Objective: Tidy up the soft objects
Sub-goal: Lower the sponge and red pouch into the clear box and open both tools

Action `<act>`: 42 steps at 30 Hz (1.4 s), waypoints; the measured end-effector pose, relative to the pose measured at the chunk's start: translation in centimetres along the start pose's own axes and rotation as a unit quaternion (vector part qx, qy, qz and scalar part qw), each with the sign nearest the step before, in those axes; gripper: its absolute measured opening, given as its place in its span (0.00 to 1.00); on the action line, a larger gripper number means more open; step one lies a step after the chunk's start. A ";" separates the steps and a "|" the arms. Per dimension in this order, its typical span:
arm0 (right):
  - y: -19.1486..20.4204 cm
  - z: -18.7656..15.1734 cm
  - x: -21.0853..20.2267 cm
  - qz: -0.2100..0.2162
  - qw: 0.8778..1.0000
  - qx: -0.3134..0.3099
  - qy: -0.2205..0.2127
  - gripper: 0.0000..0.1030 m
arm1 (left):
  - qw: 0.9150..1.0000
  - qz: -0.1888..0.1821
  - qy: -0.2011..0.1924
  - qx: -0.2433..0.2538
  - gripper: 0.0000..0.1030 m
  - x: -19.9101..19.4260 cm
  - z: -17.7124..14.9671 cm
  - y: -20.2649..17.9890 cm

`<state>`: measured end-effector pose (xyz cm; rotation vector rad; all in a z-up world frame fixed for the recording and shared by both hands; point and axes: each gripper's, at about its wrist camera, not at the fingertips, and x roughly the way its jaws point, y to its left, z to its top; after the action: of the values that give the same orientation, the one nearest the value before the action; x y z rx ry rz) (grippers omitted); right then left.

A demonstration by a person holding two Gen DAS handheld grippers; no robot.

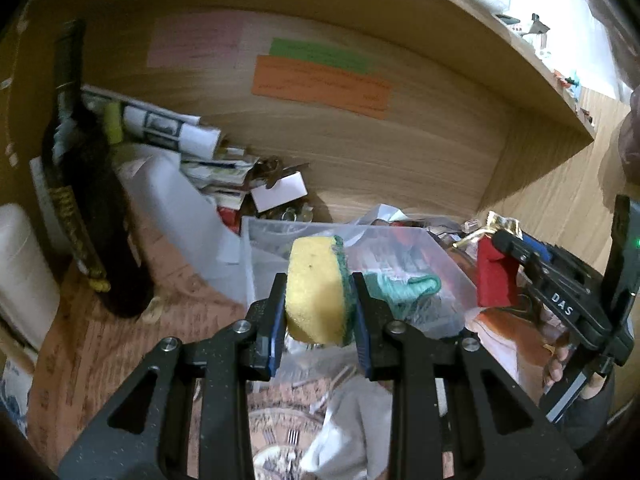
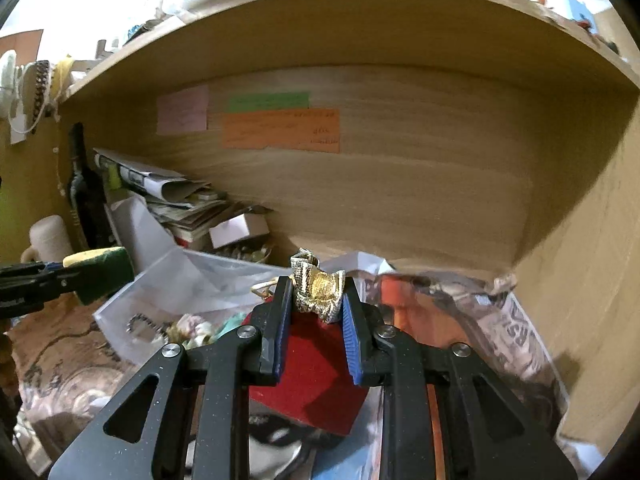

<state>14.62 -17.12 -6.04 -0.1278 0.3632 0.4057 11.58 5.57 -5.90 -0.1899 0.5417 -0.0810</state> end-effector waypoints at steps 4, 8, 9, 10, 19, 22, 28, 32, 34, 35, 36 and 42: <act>0.0 0.5 1.9 -0.004 1.000 -0.011 0.010 0.21 | 1.000 -0.002 0.013 0.009 0.29 1.9 0.6 -0.4; 0.1 0.1 3.9 -0.011 0.999 -0.020 0.028 0.21 | 0.999 -0.011 0.043 0.016 0.29 4.6 0.8 -0.8; 0.1 -0.1 4.4 -0.015 0.999 -0.023 0.033 0.21 | 0.998 -0.013 0.053 0.017 0.29 5.4 0.9 -0.9; 0.1 -0.2 4.8 -0.016 0.999 -0.024 0.037 0.21 | 0.998 -0.014 0.060 0.018 0.29 6.0 0.9 -1.0; 0.2 -1.3 7.6 0.004 0.997 -0.030 0.075 0.21 | 0.992 -0.018 0.118 0.026 0.29 11.1 0.9 -1.3; 0.5 -1.7 8.4 0.017 0.995 -0.034 0.092 0.24 | 0.992 -0.011 0.119 0.031 0.29 11.9 0.9 -1.5; 1.0 -1.9 8.4 0.011 0.994 -0.047 0.095 0.40 | 0.992 0.002 0.112 0.052 0.37 11.3 0.4 -2.3; 1.1 -1.4 7.5 0.015 0.995 -0.048 0.086 0.47 | 0.994 0.011 0.097 0.048 0.51 10.1 0.4 -2.2; 1.2 -1.1 6.9 0.018 0.996 -0.049 0.078 0.55 | 0.995 0.014 0.087 0.047 0.51 9.0 0.6 -2.1; 1.3 -0.9 6.5 0.019 0.996 -0.049 0.073 0.59 | 0.995 0.014 0.084 0.047 0.51 8.6 0.6 -2.2; 1.3 -0.7 6.1 0.021 0.996 -0.048 0.069 0.66 | 0.996 0.015 0.078 0.047 0.52 8.0 0.7 -2.2; 0.9 0.3 2.4 0.029 0.998 -0.032 0.035 0.81 | 0.997 0.025 0.030 0.064 0.76 3.5 0.7 -2.7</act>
<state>16.39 -15.36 -6.72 -0.1940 0.4248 0.4713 14.81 2.55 -6.55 -0.0486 0.5983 -0.0727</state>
